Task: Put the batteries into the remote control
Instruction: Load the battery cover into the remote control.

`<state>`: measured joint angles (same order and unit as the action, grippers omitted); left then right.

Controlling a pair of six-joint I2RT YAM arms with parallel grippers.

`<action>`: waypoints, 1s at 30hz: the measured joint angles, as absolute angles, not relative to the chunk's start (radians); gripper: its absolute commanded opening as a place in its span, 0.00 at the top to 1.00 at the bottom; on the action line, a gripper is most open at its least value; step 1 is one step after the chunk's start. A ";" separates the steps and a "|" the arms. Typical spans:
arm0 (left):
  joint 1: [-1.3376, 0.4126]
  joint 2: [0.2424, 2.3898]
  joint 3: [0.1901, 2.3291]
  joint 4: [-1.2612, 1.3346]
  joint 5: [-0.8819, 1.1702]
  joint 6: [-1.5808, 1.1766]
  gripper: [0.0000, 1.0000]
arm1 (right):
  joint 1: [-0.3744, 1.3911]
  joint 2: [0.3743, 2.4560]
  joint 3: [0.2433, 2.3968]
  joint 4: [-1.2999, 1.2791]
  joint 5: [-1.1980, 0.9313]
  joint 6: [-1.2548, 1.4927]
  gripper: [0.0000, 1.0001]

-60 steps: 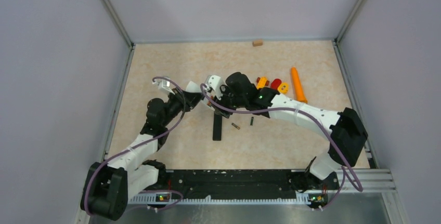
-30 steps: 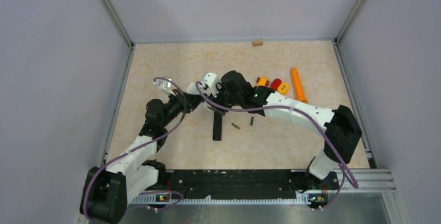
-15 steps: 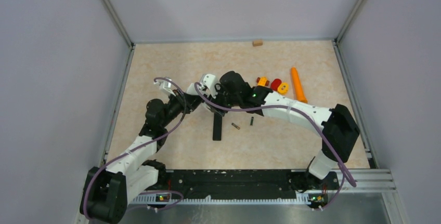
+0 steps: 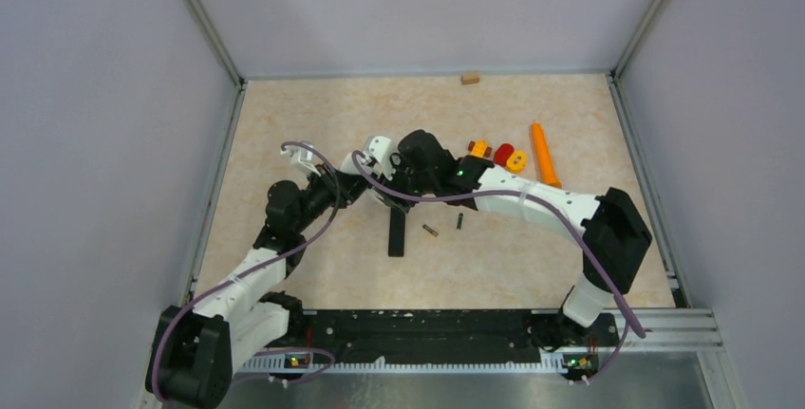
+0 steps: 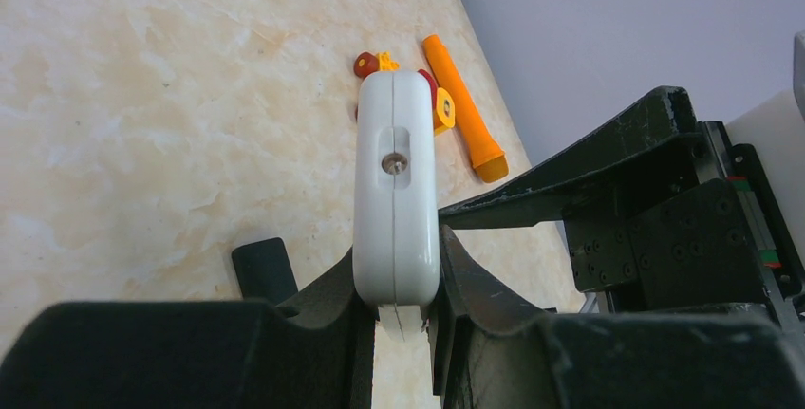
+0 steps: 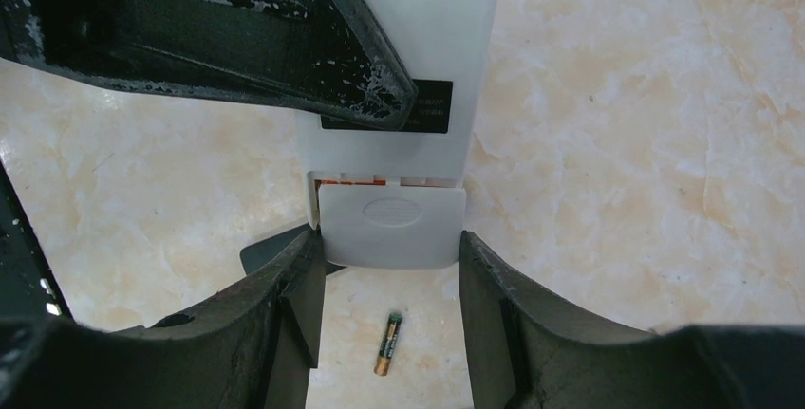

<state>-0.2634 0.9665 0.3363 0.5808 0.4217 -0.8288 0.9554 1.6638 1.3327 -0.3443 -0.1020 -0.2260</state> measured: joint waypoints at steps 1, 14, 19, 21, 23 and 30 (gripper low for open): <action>-0.263 0.966 0.336 0.580 0.422 -0.827 1.00 | 0.955 1.666 1.337 -0.347 -0.103 -0.226 0.55; -0.260 0.966 0.340 0.575 0.434 -0.809 1.00 | 0.956 1.690 1.364 -0.368 -0.108 -0.235 0.55; -0.260 0.967 0.342 0.575 0.435 -0.813 1.00 | 0.958 1.696 1.377 -0.381 -0.108 -0.241 0.54; -0.260 0.967 0.342 0.574 0.437 -0.813 1.00 | 0.958 1.697 1.377 -0.383 -0.108 -0.244 0.54; -0.260 0.967 0.342 0.571 0.438 -0.814 1.00 | 0.958 1.697 1.377 -0.384 -0.109 -0.245 0.54; -0.260 0.967 0.352 0.549 0.437 -0.814 1.00 | 0.958 1.697 1.377 -0.387 -0.114 -0.253 0.54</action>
